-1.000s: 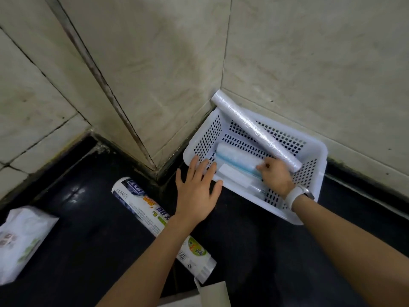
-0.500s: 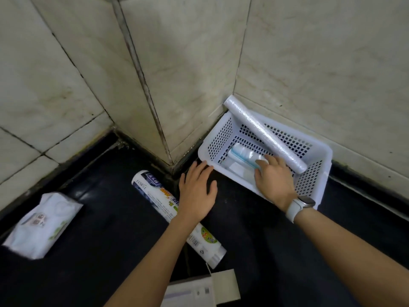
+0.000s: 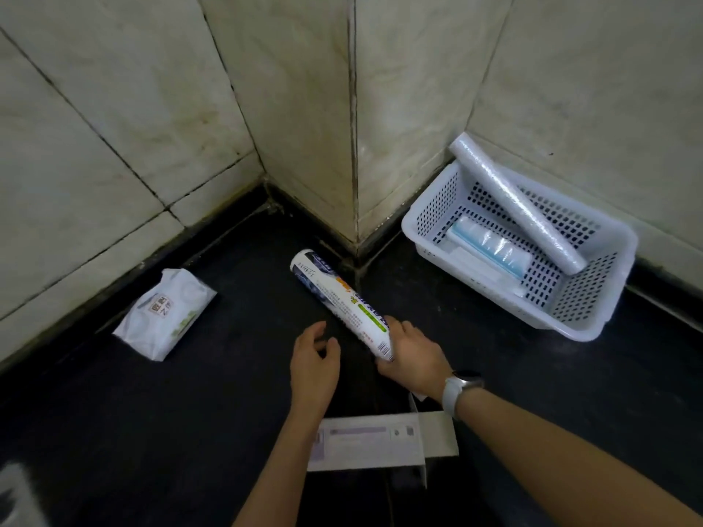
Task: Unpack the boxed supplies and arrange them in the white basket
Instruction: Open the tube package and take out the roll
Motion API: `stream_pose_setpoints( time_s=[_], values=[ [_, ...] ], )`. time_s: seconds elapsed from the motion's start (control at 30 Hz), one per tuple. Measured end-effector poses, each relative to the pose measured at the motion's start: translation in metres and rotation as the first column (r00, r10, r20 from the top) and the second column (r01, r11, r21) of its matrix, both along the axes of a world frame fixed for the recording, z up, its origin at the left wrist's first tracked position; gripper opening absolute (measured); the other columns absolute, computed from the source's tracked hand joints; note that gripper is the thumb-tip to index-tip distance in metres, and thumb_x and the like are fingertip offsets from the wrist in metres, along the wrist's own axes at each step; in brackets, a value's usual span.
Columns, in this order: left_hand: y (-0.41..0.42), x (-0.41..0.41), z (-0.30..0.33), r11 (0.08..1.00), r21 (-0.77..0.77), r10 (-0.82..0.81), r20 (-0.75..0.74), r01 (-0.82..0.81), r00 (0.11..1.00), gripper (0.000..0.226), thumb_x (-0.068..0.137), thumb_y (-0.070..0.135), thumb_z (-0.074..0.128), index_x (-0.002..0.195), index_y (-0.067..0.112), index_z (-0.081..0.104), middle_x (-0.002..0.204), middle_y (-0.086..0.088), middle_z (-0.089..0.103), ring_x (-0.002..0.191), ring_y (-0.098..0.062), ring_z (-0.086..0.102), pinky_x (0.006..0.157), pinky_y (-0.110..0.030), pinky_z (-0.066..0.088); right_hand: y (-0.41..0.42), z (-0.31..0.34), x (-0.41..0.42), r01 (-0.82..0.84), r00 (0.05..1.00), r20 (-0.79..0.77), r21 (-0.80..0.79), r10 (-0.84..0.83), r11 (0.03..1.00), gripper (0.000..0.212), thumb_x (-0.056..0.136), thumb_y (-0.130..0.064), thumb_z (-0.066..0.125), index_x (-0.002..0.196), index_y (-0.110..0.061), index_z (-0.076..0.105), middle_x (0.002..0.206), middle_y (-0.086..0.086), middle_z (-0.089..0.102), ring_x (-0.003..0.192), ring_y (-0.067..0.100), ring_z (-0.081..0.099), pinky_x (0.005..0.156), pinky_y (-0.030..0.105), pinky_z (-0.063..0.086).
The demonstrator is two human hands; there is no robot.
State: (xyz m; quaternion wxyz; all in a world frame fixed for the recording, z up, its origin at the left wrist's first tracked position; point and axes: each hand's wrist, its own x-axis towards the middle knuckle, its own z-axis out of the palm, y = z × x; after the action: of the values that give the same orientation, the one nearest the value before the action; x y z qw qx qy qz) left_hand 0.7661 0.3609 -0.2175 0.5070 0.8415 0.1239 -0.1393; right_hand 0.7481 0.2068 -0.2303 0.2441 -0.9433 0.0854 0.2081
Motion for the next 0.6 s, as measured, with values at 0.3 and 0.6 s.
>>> stream_pose_setpoints(
  time_s=[0.3, 0.6],
  values=[
    [-0.02, 0.009, 0.018, 0.493, -0.787, 0.047, -0.402, -0.371, 0.914, 0.05, 0.091, 0.05, 0.039, 0.134, 0.024, 0.038, 0.131, -0.004, 0.052, 0.115, -0.024, 0.056, 0.087, -0.042, 0.05, -0.025, 0.055, -0.013, -0.009, 0.987, 0.141, 0.508, -0.073, 0.861, 0.045, 0.077, -0.023, 0.061, 0.117, -0.037, 0.047, 0.1, -0.014, 0.061, 0.085, 0.002, 0.059, 0.075, 0.013, 0.047],
    [-0.053, 0.001, 0.034, 0.353, -0.873, -0.135, -0.405, -0.338, 0.904, 0.044, 0.094, 0.048, 0.032, 0.127, 0.022, 0.046, 0.095, -0.005, 0.075, 0.089, -0.019, 0.071, 0.068, -0.034, 0.056, -0.036, 0.064, -0.033, 0.174, 0.953, 0.097, 0.599, -0.287, 0.782, 0.035, 0.089, -0.02, 0.055, 0.124, -0.02, 0.055, 0.115, -0.008, 0.065, 0.091, -0.002, 0.064, 0.076, 0.008, 0.049]
  ],
)
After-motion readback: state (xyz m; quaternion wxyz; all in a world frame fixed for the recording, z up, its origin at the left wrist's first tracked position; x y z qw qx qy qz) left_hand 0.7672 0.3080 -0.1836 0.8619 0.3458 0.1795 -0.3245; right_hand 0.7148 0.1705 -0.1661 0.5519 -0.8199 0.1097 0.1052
